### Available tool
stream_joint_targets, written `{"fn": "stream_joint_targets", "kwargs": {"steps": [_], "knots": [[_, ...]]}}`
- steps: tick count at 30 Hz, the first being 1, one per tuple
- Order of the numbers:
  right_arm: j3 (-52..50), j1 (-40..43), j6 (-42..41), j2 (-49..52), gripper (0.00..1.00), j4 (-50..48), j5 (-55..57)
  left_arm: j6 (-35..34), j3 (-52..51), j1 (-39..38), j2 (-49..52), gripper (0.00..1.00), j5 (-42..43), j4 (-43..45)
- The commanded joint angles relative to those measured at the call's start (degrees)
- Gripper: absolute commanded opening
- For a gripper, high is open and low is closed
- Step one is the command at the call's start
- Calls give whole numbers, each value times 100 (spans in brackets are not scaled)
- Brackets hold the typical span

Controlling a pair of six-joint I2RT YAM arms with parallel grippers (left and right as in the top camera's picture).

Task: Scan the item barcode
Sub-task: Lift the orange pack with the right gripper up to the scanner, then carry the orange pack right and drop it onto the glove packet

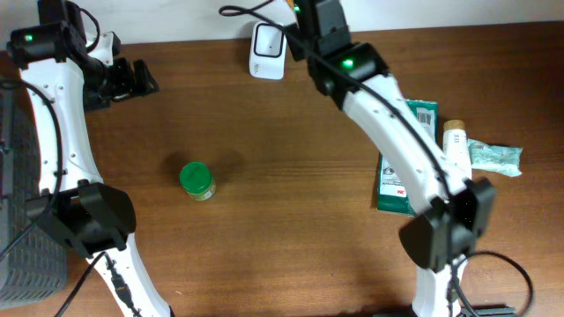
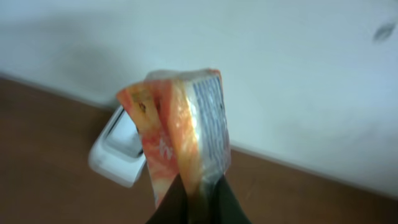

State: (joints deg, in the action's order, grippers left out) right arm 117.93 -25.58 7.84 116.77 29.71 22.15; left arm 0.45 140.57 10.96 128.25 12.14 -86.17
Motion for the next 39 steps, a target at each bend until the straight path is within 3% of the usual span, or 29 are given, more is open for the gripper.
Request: {"fn": "stream_joint_targets", "kwargs": {"steps": [1, 7, 11, 15, 28, 30, 35, 38, 39], "knots": [[13, -7, 1591, 793, 4, -1058, 417, 48, 52, 24, -2, 99, 0, -4], [13, -72, 3206, 2221, 4, -2761, 402, 48, 52, 24, -2, 99, 0, -4], [13, -72, 3364, 2435, 4, -3241, 149, 48, 52, 24, -2, 99, 0, -4], [13, -70, 4959, 2608, 4, -3434, -557, 48, 52, 24, -2, 99, 0, -4], [4, -28, 5034, 2752, 4, -3515, -522, 48, 52, 24, -2, 99, 0, -4], [4, -28, 4806, 2651, 4, -3512, -538, 48, 52, 24, -2, 99, 0, -4], [4, 0, 2662, 1845, 4, -3119, -564, 48, 52, 24, -2, 99, 0, -4], [4, 26, 1073, 984, 4, -1825, -568, 48, 52, 24, -2, 99, 0, -4], [4, 26, 433, 544, 4, -979, -568, 48, 52, 24, -2, 99, 0, -4]]}}
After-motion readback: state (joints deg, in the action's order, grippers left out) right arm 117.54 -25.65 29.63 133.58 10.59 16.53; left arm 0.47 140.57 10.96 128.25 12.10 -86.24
